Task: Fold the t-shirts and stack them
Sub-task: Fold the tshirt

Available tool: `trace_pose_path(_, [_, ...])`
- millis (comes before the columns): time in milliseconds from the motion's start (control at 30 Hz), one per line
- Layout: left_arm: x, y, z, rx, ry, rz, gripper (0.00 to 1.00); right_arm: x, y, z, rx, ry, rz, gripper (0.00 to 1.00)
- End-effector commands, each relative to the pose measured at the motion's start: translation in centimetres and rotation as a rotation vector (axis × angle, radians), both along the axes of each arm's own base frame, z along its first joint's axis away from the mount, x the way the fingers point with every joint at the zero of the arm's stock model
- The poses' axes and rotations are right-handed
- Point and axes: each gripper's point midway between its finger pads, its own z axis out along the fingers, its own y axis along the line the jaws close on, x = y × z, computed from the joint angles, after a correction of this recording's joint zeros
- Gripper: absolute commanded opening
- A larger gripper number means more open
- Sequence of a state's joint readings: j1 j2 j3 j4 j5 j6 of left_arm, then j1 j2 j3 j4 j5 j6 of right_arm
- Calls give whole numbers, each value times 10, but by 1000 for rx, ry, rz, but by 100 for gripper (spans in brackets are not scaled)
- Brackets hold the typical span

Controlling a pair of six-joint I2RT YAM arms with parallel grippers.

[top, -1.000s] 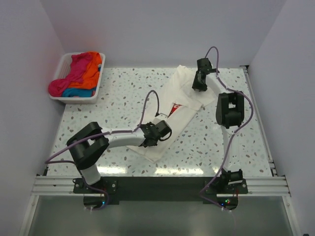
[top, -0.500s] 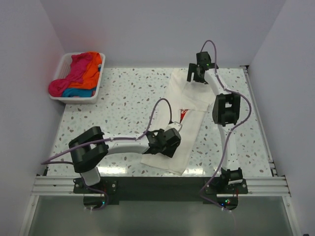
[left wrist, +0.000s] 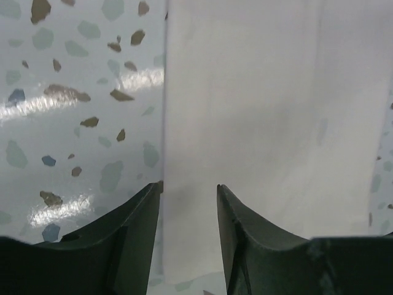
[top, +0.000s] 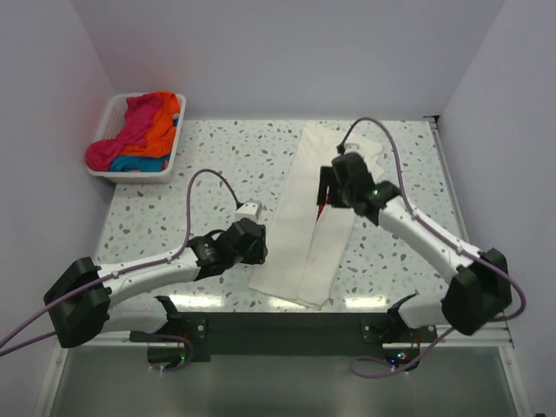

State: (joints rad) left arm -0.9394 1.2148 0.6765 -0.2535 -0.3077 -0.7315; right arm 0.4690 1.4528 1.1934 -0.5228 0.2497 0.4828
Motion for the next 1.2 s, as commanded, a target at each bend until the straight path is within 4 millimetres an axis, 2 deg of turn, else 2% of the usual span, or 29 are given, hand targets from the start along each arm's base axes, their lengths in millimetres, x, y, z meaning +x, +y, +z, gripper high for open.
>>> trace_pose_path(0, [-22, 5, -27, -41, 56, -10, 46, -85, 19, -53, 36, 82, 17, 64])
trace_pose_path(33, [-25, 6, -28, -54, 56, -17, 46, -104, 24, -48, 106, 68, 9, 61])
trace_pose_path(67, [-28, 6, -29, -62, 53, -26, 46, -131, 19, -76, 85, 129, 24, 56])
trace_pose_path(100, [-33, 10, -38, -51, 68, -26, 45, -151, 28, -82, 76, 139, 69, 56])
trace_pose_path(133, [-35, 10, -38, -58, 63, -33, 45, -171, 20, -97, 60, 183, 49, 55])
trace_pose_path(167, [-37, 10, -39, -58, 63, -38, 45, -181, 22, -96, 68, 175, 59, 55])
trace_pose_path(200, [-43, 10, -43, -50, 67, -51, 45, -198, 28, -100, 55, 187, 106, 55])
trace_pose_path(267, [-47, 8, -43, -47, 62, -63, 46, -212, 31, -108, 66, 195, 98, 54])
trace_pose_path(367, [-52, 4, -41, -50, 51, -82, 48, -236, 48, -116, 57, 212, 161, 54])
trace_pose_path(533, [-53, 0, -39, -33, 42, -103, 49, -251, 56, -122, 10, 209, 173, 54])
trace_pose_path(667, [-54, 7, -45, 29, 49, -91, 48, -263, 61, -126, -16, 213, 198, 55])
trace_pose_path(867, [-55, 6, -47, 47, 49, -103, 46, -269, 66, -133, -48, 218, 205, 55])
trace_pose_path(933, [-55, 6, -47, 58, 48, -106, 44, -269, 65, -134, -48, 216, 200, 51])
trace_pose_path(1033, [-55, 7, -50, 79, 49, -107, 38, -271, 61, -137, -47, 220, 193, 38])
trace_pose_path(1067, [-54, 7, -49, 80, 49, -107, 33, -271, 61, -136, -37, 220, 194, 31])
trace_pose_path(1167, [-55, 8, -52, 93, 53, -109, 23, -272, 55, -138, -29, 223, 185, 23])
